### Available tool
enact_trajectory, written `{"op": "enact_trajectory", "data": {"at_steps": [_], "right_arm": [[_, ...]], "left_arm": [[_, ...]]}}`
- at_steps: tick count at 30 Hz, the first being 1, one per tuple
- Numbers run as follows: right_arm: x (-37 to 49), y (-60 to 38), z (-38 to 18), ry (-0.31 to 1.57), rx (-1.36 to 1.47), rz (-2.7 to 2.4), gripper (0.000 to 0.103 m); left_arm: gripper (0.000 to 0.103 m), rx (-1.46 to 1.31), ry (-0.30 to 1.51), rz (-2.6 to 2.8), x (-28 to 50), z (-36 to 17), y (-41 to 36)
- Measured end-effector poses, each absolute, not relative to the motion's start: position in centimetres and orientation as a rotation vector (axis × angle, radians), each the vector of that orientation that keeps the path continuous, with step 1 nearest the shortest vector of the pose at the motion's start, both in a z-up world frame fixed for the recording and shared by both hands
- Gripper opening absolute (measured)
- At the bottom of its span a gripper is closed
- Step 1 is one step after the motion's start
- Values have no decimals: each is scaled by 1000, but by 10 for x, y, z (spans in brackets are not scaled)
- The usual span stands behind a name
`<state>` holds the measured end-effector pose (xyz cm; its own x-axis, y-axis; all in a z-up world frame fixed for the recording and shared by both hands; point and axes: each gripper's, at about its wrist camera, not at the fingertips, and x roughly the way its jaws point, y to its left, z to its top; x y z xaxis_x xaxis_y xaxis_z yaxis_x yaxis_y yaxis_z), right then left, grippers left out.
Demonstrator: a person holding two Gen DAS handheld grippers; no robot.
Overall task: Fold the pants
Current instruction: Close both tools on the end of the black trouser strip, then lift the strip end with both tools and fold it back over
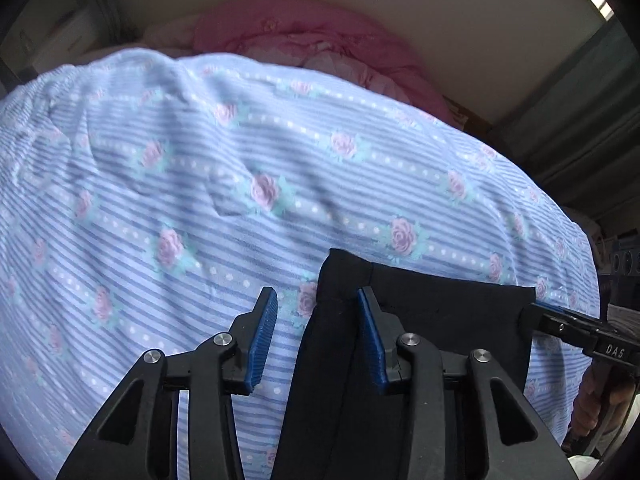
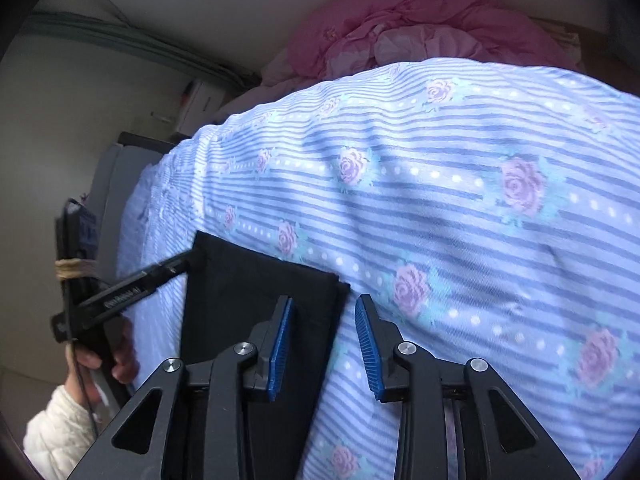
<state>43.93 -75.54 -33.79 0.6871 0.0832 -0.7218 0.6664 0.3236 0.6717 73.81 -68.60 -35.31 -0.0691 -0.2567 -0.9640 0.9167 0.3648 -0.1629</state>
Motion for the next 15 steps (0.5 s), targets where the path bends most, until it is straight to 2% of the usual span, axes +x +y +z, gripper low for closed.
{"op": "enact_trajectory", "data": {"at_steps": [5,6,9,12,15], "right_arm": [[448,-759,-353,764,1195,-395,33],[449,-759,-354,768,1193,-397,31],[449,-763,-354,776,1213,-401,22],[438,-768,-340,757,1238,-409,14],[430,-761,-301,700,1174,-402,13]], "left_arm": [[40,601,1340,-1077,747,-369,-682],[38,590,1344,-1073,746,-370,-682],[15,563,1367,-1107,740,-367,-681],[12,630,1285,-1093,726,-351,-687],[12,566,1235,-1150,721,-317,-678]]}}
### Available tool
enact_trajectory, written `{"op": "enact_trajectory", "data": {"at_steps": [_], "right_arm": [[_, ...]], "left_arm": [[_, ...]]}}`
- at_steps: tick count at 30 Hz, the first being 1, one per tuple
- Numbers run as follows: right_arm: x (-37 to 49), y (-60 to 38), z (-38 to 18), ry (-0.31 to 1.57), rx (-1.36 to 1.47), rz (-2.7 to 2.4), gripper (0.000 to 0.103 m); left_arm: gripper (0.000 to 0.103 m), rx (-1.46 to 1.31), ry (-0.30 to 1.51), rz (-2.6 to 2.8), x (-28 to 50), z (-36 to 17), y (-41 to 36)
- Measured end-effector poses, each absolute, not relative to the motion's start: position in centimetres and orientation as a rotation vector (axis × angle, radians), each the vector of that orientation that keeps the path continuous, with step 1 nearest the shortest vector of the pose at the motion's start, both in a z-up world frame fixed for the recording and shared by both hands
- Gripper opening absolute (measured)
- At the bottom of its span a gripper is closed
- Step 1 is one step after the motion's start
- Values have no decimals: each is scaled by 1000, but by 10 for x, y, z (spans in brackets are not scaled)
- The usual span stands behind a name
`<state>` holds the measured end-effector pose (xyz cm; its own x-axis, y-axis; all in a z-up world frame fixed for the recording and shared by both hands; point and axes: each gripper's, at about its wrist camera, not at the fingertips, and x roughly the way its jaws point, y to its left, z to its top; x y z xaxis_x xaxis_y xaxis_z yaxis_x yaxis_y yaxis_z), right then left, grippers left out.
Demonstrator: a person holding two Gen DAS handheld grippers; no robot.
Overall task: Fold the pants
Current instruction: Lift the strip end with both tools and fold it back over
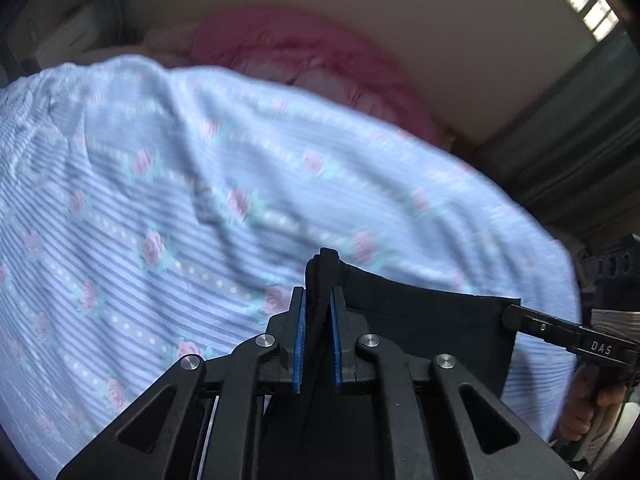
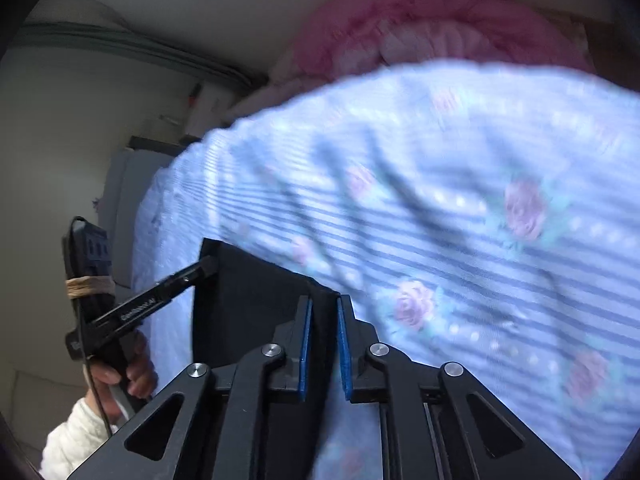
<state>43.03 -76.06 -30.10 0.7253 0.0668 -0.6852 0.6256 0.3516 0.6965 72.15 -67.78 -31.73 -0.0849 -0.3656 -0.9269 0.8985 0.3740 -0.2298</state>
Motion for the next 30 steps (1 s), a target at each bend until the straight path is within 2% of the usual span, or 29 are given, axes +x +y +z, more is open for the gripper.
{"op": "enact_trajectory", "data": {"at_steps": [9,15,22,30], "right_arm": [[432,-685,-158,641,774,-365,13],[420,-608,-89,641,580,-296,13],[425,-492,-59,724,419,-159,13],[445,-369,-60,876,268,-6,13]], "left_arm": [[12,376,1094,-1226,725,-213,-612],[12,336,999,-1252,705,-144,-537],[12,323,976,-1143,680,-110,-417],[12,267,1064,-984,673,-137,-285]]}}
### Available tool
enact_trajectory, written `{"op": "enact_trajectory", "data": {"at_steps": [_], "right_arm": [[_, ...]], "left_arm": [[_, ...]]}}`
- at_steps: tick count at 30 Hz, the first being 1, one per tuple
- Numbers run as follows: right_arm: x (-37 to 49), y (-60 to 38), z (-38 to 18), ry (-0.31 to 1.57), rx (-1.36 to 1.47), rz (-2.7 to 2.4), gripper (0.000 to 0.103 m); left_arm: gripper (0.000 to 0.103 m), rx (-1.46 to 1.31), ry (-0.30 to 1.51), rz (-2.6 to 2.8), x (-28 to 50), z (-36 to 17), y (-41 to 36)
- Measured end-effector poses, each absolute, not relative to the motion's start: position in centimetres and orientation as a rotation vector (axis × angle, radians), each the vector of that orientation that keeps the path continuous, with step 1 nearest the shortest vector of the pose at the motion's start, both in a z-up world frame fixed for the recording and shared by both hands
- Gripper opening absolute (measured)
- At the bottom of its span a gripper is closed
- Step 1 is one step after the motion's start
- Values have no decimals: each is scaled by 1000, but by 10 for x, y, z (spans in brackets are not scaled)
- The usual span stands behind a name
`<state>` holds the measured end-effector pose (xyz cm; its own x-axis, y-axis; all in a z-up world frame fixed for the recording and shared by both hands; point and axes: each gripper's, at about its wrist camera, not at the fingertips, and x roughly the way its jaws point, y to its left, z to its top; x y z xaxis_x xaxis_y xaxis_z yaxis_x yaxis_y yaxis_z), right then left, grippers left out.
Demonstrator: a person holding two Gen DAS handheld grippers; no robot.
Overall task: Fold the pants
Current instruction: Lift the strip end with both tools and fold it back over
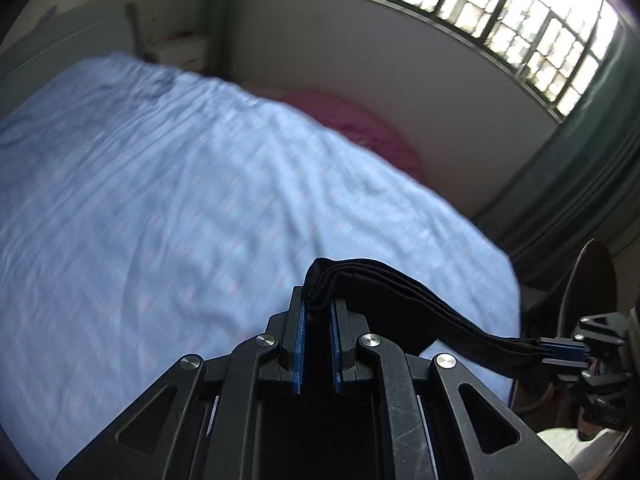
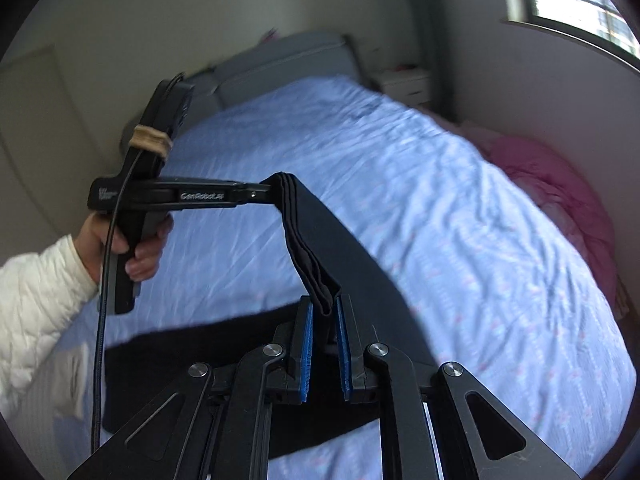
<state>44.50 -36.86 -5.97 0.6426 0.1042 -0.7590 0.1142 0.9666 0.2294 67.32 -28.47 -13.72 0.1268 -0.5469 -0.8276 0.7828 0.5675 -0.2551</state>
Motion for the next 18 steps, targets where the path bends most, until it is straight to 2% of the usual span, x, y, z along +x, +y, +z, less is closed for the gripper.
{"op": "enact_trajectory", "data": {"at_steps": [9,12,13,14,16,18], "right_arm": [[454,-246,-117,1082,113,144,13],[454,-220,-146,1159,66,194,11],[453,-212,-157,1187,54,216,7],[449,-206,-167,1210,46,235,7],[445,-194,-187,1259,6,280,7],[440,-181,-209,1342,-18,331,7]], "left_arm": [[12,262,1202,-843,656,-214,-168],[17,311,1259,-764,646,-243,-144],[19,336,1281,-741,640,-253,-133],[22,350,1302,-722,635,-260,-124],[42,353,1330,-693,627,-271,-106],[50,365,1334,-669,617,-277,-93]]}}
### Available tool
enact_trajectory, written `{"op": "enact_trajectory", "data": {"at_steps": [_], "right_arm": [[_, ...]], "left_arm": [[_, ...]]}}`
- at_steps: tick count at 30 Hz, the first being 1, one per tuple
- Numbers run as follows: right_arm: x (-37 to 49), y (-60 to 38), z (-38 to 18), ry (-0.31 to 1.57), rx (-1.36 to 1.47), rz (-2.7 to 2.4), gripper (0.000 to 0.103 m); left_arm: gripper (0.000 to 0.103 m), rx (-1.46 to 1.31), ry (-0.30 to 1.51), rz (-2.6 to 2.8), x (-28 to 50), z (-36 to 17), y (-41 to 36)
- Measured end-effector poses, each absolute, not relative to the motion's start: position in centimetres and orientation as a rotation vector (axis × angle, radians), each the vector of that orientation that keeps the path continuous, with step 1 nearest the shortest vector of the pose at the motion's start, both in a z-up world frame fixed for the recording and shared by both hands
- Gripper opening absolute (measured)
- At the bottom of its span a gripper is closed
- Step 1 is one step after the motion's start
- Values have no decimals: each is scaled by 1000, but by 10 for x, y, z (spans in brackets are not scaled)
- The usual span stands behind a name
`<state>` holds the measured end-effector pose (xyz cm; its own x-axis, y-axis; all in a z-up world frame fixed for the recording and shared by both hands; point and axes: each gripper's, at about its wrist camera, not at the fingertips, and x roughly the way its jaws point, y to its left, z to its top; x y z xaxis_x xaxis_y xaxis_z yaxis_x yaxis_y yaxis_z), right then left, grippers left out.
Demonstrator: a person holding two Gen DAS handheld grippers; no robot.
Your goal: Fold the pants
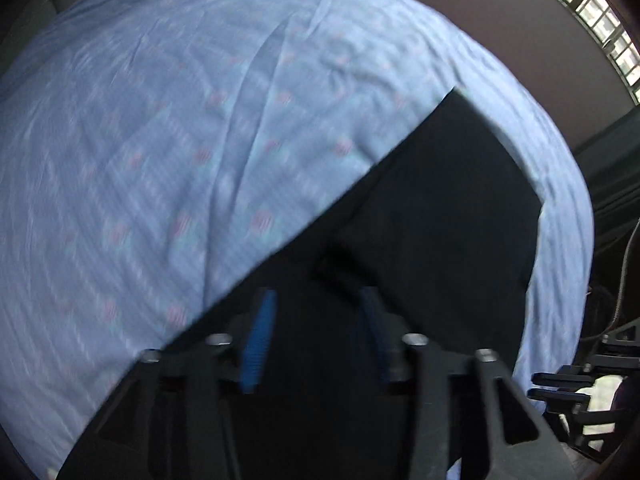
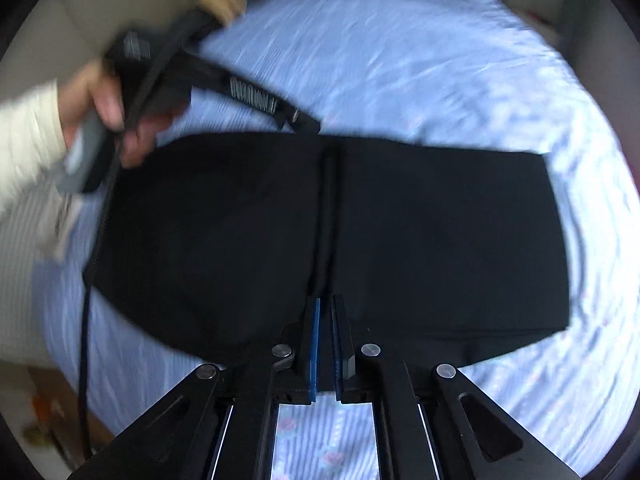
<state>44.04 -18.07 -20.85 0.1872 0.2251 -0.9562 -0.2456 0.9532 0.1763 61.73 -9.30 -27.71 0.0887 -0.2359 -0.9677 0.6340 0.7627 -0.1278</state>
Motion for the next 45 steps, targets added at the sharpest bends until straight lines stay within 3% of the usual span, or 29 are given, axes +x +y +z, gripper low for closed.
{"op": "enact_trajectory", "data": {"at_steps": [3,6,12,17,21,23,24,28,30,33,34,42,45], "right_arm": [[435,-189,-221,1405,64,316,14],[434,-213,-226,1410,170,242,35],[455,-266,-240,1418,290,106,35],[468,-279,-243,1416,362,109,35],[475,-267,-250,1419,369,179,35],[476,-251,-253,1434,345,218,35],[478,-243,-257,1443,325,244,35],[483,-225,-273,1480,239,257,35],[485,-230,-276,1477,254,227,32],[488,-238,-277,1471,285,230,11],[488,-237,-277,1473,271,237,9],[490,-224,-253,1476,336,400,2],[486,-220,-263,1507,319,352,3]], "left_arm": [[50,304,1374,-639,607,-287,-76],[50,134,1413,-651,606,-292,-73],[52,-88,1486,-615,620,-319,-94],[51,-36,1381,-515,639,-312,-113],[51,77,1402,-543,649,-319,-138],[42,170,1398,-559,648,-324,-150],[31,198,1396,-571,647,-326,-155],[28,258,1360,-605,642,-320,-165],[27,219,1363,-626,644,-314,-161],[27,190,1357,-649,644,-305,-154],[27,183,1356,-658,644,-302,-152],[28,239,1359,-637,645,-299,-131],[36,264,1422,-580,650,-318,-127]]}}
